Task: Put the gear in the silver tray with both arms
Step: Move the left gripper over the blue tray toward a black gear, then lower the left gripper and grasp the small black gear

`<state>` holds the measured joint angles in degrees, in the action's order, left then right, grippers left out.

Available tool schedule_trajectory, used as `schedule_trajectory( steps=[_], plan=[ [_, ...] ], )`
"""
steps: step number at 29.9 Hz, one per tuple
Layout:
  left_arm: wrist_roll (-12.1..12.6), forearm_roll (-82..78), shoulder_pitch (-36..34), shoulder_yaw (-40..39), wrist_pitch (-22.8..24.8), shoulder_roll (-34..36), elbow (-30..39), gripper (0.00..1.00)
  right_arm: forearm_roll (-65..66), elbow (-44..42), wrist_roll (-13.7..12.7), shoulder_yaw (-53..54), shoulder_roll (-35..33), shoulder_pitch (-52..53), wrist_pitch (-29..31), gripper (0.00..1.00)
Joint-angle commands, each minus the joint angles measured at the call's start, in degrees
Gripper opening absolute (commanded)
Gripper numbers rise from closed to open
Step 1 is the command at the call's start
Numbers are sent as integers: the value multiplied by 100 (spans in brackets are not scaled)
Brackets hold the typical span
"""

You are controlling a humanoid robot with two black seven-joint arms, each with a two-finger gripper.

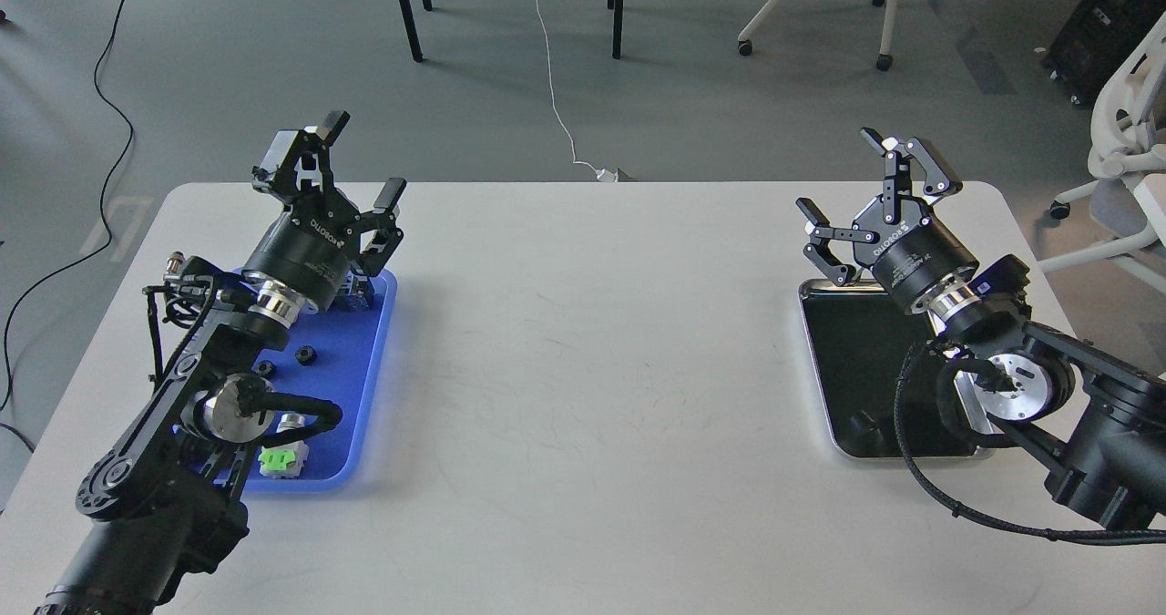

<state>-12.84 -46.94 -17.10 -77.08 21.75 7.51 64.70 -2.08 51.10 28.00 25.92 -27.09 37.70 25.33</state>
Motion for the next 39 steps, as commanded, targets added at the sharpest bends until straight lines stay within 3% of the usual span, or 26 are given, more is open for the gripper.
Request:
schedule_trajectory(
  steps=[1, 22, 25, 29, 34, 39],
  plan=[
    [0, 9, 49, 8, 5, 31, -1, 98, 6, -3, 0, 0, 19, 0, 7, 99],
    [1, 387, -294, 219, -162, 444, -458, 98, 6, -223, 0, 53, -25, -167, 267, 99],
    [-148, 352, -241, 219, -171, 462, -458, 98, 32, -232, 0, 35, -34, -158, 267, 99],
    [-693, 299, -197, 289, -66, 567, -353, 98, 32, -232, 0, 27, -60, -184, 267, 99],
    [-799, 151, -276, 930, 557, 1436, 191, 98, 41, -232, 0, 9, -78, -193, 267, 99],
    [-931, -1322, -521, 1142, 625, 2271, 771, 98, 163, -241, 0, 9, -78, -193, 267, 99]
  ],
)
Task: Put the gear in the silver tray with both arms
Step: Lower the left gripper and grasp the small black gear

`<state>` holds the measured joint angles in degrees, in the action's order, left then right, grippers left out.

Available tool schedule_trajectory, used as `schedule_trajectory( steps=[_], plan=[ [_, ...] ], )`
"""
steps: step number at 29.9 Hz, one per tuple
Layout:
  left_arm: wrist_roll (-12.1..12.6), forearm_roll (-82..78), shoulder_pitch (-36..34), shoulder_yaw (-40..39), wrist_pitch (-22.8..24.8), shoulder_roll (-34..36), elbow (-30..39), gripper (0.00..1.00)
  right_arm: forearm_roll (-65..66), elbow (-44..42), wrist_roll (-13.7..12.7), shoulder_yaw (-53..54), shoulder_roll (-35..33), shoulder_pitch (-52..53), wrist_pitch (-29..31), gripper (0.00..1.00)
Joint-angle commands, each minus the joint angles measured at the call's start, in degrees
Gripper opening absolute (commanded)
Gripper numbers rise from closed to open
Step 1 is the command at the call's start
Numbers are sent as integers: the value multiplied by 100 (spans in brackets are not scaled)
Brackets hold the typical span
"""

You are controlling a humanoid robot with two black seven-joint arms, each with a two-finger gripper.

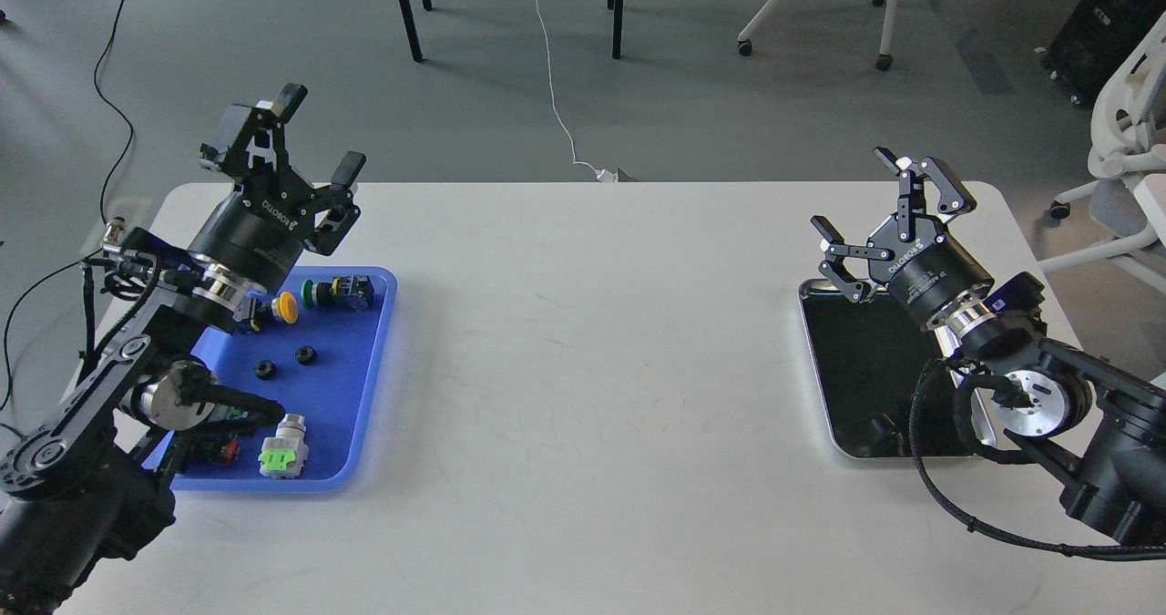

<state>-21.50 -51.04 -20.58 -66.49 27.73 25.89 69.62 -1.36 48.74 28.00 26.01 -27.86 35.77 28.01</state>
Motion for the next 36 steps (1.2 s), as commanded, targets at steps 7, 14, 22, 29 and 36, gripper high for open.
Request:
schedule_trajectory(
  steps=[7, 14, 22, 29, 36],
  plan=[
    [-650, -4330, -683, 1030, 27, 1654, 561, 98, 400, 4, 0, 1, 0, 0, -1, 99],
    [-650, -6829, -1325, 2849, -609, 2430, 325, 96, 408, 4, 0, 1, 0, 9, -1, 99],
    [-650, -7396, -1659, 4240, -1278, 2140, -773, 89, 408, 13, 0, 10, -18, 9, -1, 99],
    [-650, -7396, -1659, 4337, -1393, 1964, -1082, 82, 408, 21, 0, 1, -53, 0, -1, 99],
    [-650, -7396, -1659, 4407, -1402, 1780, -1574, 69, 408, 39, 0, 1, -62, 0, -1, 99]
  ],
)
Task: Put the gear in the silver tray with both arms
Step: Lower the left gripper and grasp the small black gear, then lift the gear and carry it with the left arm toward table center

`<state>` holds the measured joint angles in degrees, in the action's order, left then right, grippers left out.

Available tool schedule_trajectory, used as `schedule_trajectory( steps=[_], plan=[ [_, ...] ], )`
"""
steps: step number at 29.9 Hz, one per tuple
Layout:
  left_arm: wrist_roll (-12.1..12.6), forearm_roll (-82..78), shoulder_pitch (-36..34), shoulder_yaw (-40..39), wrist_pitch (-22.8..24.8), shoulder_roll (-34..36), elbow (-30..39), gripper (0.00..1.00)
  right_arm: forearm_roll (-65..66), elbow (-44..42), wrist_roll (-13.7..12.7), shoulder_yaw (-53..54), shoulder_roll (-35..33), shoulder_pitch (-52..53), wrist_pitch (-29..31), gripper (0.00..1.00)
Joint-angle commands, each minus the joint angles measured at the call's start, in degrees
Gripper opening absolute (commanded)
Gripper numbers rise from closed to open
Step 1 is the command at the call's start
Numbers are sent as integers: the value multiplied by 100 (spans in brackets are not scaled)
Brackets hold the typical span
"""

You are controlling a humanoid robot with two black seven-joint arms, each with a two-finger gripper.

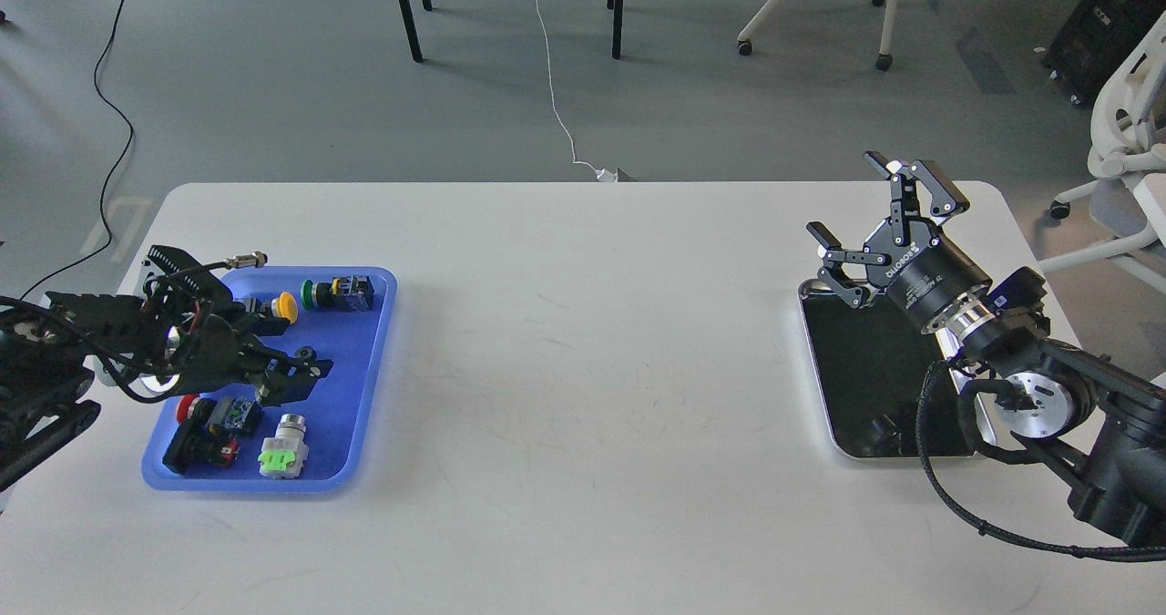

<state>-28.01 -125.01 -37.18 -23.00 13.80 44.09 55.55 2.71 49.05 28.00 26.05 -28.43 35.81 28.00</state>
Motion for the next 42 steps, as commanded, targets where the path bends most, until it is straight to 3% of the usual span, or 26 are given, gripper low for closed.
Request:
schedule_trajectory(
  steps=[1, 4, 7, 22, 25, 31, 37, 42],
  plan=[
    [1, 1, -8, 84, -18, -50, -202, 69, -7, 9, 0, 5, -5, -4, 0, 99],
    [1, 1, 0, 111, -53, -59, -229, 69, 2, 17, 0, -4, -13, -12, 0, 99],
    [1, 1, 0, 111, -53, -103, -325, 57, 2, 17, 0, -4, -13, -12, 0, 99],
    [1, 1, 0, 111, -123, -287, -616, 54, 2, 35, 0, -4, -13, -21, 0, 99],
    [1, 1, 0, 111, -123, -314, -624, 39, 2, 35, 0, -4, -13, -12, 0, 99],
    [1, 1, 9, 120, -123, -314, -686, 26, 2, 26, 0, -4, -13, -21, 0, 99],
    [1, 1, 9, 120, -123, -305, -677, 17, 2, 35, 0, -4, -13, -13, 0, 99],
    [1, 1, -35, 111, -123, -287, -598, 16, 2, 35, 0, -4, -13, -12, 0, 99]
  ],
)
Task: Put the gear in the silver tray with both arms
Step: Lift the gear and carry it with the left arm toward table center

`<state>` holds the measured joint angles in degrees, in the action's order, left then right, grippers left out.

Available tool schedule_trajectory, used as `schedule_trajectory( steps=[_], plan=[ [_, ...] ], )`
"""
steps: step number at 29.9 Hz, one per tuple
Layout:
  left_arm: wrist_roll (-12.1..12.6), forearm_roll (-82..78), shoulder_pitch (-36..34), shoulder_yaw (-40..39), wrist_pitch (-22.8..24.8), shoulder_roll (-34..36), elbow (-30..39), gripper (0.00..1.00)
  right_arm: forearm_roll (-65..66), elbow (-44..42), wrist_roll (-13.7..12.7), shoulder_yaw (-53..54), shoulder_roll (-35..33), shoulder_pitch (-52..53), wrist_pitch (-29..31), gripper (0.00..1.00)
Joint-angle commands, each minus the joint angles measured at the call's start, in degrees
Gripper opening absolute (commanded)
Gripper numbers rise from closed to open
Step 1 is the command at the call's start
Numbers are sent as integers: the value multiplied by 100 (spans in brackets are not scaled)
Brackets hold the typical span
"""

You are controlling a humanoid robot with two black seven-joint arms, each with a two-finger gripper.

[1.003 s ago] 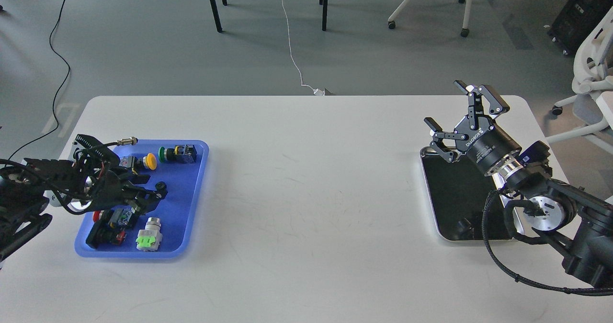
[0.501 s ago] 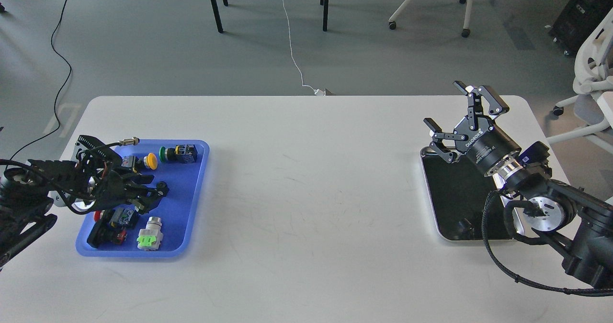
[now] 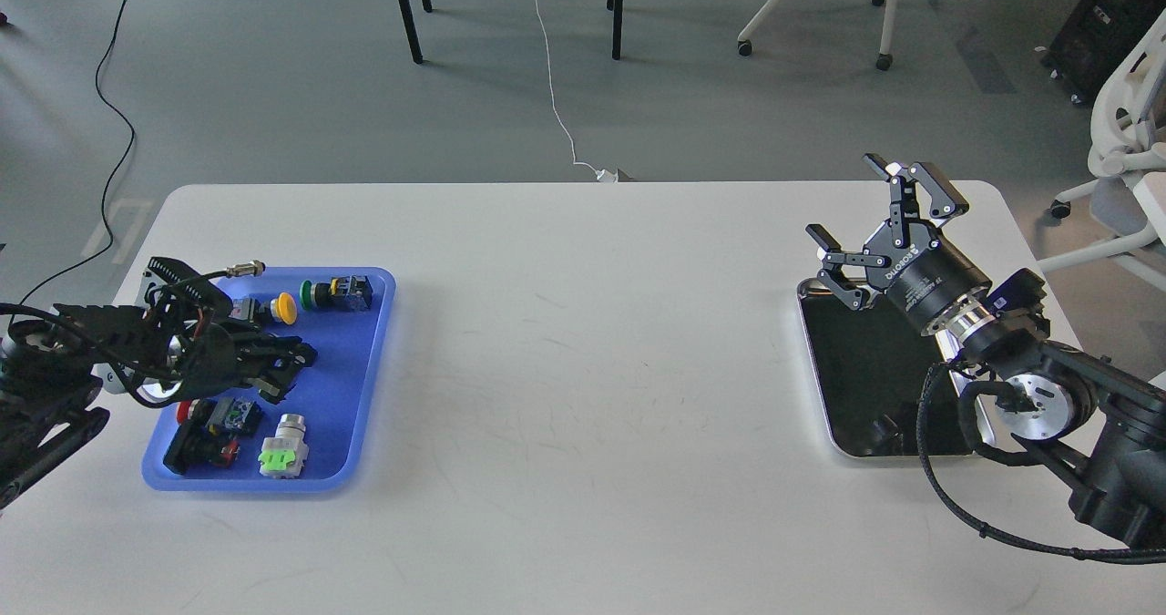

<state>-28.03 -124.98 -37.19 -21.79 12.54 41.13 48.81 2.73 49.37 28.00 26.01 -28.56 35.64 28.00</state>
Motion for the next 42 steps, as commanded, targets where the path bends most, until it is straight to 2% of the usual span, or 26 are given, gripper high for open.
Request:
schedule_trajectory(
  steps=[1, 7, 12, 16, 21, 25, 31, 39, 42],
  plan=[
    [3, -2, -60, -18, 3, 9, 94, 16, 0, 2, 0, 0, 0, 5, 0, 99],
    [3, -2, -482, -27, 213, 360, 1155, 17, -9, 2, 0, 9, -18, 5, 0, 99],
    [3, 53, -912, -36, 915, 537, 2377, 17, 0, -7, 0, 26, -26, 5, 0, 99],
    [3, 18, -1237, -18, 1171, 230, 2625, 18, -9, -24, 0, 27, -105, 5, 0, 99],
    [3, 0, -1633, 157, 1470, -868, 2310, 18, -18, -42, 0, 18, -263, -4, 0, 99],
    [3, -2, -1844, 614, 1471, -1746, 1704, 18, -62, -42, 0, 53, -360, -4, 0, 99],
    [3, -2, -1871, 658, 1462, -2916, 921, 18, -70, -42, 0, 53, -431, -4, 0, 99],
    [3, -2, -1871, 825, 1436, -4059, 253, 18, -70, -42, 0, 62, -431, -4, 0, 99],
    [3, -2, -1871, 1036, 1330, -4113, 16, 19, -70, -42, 0, 62, -431, -4, 0, 99]
  ],
)
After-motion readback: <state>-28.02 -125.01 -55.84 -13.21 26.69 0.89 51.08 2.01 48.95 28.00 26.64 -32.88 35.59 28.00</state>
